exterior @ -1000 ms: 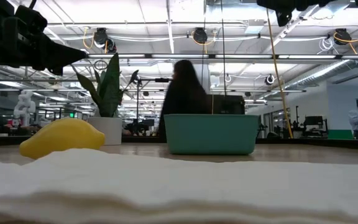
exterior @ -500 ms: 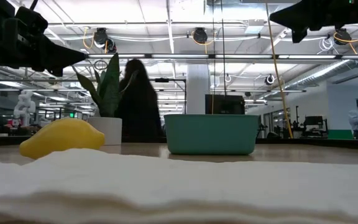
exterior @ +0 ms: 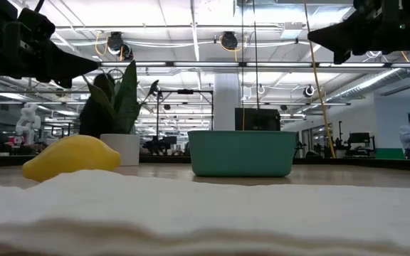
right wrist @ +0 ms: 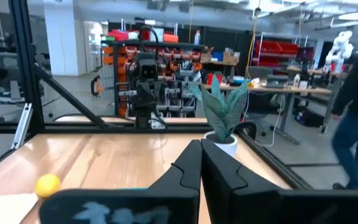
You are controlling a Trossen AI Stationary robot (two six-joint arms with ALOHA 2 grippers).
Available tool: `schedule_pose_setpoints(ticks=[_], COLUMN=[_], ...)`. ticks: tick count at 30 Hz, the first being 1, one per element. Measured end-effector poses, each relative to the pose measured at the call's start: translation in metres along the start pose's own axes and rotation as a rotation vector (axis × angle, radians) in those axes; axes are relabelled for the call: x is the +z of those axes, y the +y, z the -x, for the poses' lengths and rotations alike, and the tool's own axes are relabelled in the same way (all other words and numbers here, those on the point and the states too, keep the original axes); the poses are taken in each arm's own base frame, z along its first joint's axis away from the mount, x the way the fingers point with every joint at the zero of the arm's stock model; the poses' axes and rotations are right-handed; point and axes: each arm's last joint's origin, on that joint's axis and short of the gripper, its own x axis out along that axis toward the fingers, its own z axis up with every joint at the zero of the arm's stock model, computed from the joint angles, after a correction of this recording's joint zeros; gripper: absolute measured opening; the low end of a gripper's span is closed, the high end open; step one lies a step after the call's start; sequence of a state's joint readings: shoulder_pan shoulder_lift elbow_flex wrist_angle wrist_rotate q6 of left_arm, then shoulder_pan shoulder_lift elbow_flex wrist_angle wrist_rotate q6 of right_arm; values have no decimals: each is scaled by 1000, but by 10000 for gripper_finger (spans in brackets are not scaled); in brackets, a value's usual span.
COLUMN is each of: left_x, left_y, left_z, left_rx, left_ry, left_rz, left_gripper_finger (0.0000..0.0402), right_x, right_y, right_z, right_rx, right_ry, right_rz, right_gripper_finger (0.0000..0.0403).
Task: Pick and placing Produce into tupperware
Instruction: Put the yellow lemon into the blue bin
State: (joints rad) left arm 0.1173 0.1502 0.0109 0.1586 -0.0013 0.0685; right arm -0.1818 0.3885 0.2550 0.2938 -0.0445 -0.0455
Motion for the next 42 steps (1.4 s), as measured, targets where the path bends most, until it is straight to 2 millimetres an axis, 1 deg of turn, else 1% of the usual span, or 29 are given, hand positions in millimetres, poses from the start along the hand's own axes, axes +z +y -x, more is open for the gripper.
schedule_pose_setpoints(ticks=[6,12,16,23,30,36,42], left_x=[0,0,0,0,-1,-2,-1], left_y=[0,0,0,1,1,0,-3], left_z=[0,0,0,0,0,0,0], left_rx=[0,1,1,35,24,15,-91], left_ry=[0,0,0,2,9,17,3], left_rz=[-5,-10,-12,-8,-29,-22,0], left_gripper_finger=[26,26,26,26,26,26,26], right_x=[-13,-23,-28,-28,-28,-26,-28], right_y=[-3,-2,-1,1,3,3,3], right_z=[1,2,4,10,11,11,11], right_rx=[-115,-91,-91,-41,32,33,35], right_ry=[16,41,11,-33,-40,-55,-35], right_rz=[34,54,66,56,40,43,22], right_gripper_finger=[0,0,0,0,0,0,0])
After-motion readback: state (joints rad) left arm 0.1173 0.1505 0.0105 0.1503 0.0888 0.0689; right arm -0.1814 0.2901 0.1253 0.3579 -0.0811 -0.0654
